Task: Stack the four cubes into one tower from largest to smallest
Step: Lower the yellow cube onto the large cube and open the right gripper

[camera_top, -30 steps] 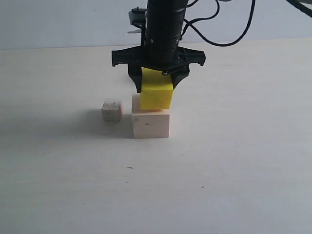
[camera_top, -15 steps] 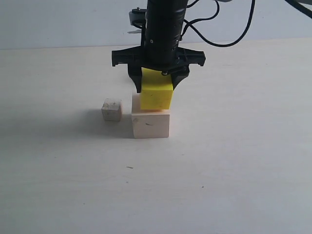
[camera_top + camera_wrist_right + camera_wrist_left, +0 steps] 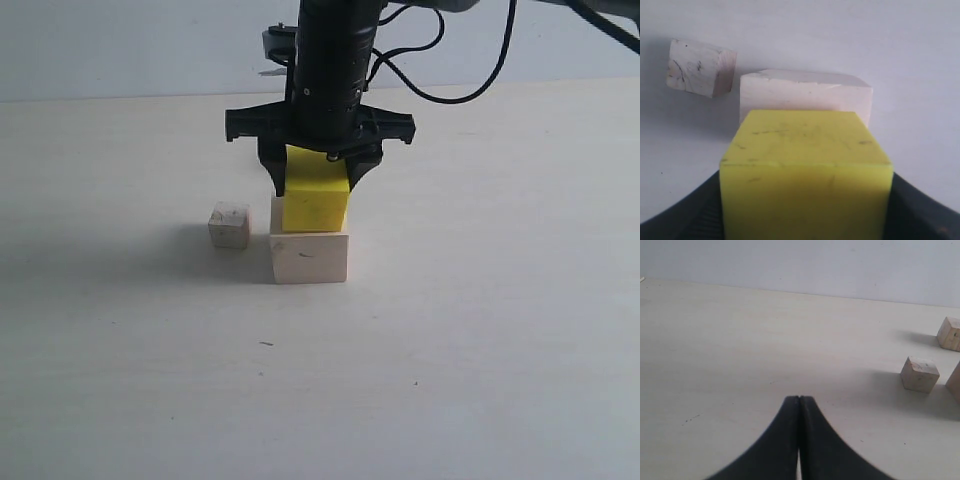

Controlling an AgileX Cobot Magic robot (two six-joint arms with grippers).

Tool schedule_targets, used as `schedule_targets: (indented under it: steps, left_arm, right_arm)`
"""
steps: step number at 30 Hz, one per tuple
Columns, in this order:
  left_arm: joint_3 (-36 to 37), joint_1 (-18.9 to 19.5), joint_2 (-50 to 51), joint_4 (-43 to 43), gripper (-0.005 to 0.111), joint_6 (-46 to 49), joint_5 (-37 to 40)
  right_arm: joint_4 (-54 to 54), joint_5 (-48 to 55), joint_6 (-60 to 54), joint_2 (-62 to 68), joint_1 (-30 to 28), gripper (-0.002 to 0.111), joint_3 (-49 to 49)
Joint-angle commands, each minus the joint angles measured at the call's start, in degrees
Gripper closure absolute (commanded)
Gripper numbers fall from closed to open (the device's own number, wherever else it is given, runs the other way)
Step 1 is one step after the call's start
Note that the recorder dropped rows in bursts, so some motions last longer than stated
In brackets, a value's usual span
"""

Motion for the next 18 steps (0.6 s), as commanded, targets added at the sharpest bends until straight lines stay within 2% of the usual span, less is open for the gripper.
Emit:
schedule_targets:
  steps: [1,14,18]
  left_arm:
    - [0.14,-0.35,-0.31,0.24,0.107,0.24,-0.53]
    - [0.14,-0.35,-0.31,0.24,0.107,0.24,-0.53]
    - [0.14,-0.35,-0.31,0.24,0.107,0.24,-0.53]
  right_arm:
    - [-0.01,-0.92,0.04,0.75,-0.08,0.108,-0.03]
    - [-0.35,-2.04,-0.98,0.75,-0.08,0.107,-0.67]
    - [-0.24,-1.79,-1.1,0.75,-0.08,0.094,-0.67]
